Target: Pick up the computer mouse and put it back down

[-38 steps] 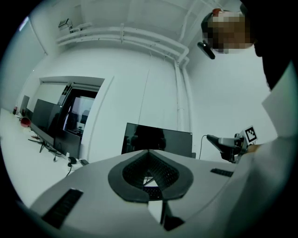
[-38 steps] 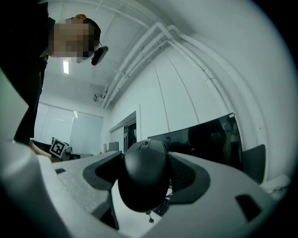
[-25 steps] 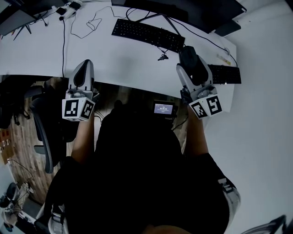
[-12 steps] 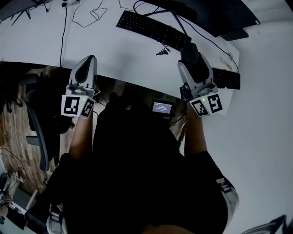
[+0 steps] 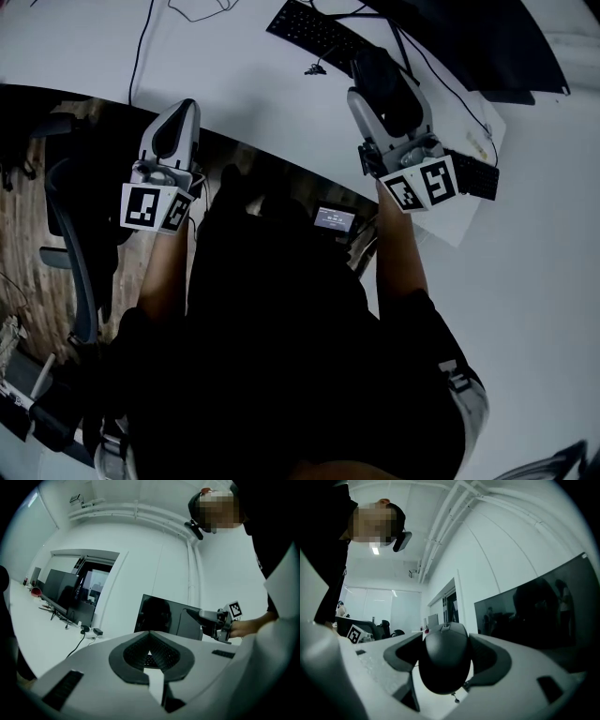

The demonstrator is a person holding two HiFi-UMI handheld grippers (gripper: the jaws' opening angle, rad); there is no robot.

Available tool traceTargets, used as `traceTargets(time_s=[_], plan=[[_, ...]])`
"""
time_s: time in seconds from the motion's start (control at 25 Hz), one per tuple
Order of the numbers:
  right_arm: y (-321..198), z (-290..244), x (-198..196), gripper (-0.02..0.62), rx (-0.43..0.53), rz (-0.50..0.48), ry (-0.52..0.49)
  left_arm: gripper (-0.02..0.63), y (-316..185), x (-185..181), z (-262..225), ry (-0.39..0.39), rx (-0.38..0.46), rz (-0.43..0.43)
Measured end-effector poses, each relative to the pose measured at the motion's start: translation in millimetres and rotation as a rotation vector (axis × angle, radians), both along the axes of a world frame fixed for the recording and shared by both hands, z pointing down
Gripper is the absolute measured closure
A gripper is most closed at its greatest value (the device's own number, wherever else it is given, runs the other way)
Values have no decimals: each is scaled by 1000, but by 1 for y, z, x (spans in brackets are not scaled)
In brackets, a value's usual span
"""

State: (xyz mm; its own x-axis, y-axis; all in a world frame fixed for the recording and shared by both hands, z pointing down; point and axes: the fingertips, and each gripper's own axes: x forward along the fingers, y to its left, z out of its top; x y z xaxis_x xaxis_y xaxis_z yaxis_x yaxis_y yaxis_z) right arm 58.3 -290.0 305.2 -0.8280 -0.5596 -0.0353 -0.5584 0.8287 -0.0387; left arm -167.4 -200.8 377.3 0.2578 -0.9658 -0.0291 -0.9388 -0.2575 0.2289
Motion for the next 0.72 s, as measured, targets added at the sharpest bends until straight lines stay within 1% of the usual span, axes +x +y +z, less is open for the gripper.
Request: traceTargets(time_s=[0.24, 0.32, 0.4, 0.48, 0.56, 0.64, 0.72], plan=[[-37, -12, -60, 287, 52, -94, -52, 611, 0, -14, 16, 15, -24, -40], [-45, -19, -74, 287, 73, -114, -69, 611, -2, -17, 18, 16, -30, -43], [-49, -10, -82, 287, 62, -125, -62, 611, -3, -17, 22, 17, -38, -43], [-53, 27, -82, 287, 8, -119, -12, 611, -6, -16, 28, 20, -49, -40], [-56, 82, -77, 287, -89, -103, 58, 611, -8, -13, 35, 26, -65, -30], [-53, 135, -65, 287, -190, -81, 115, 611, -11, -7, 44, 32, -86, -13], [-47, 178, -49, 287, -263, -57, 177, 611, -12, 1, 53, 35, -110, 11]])
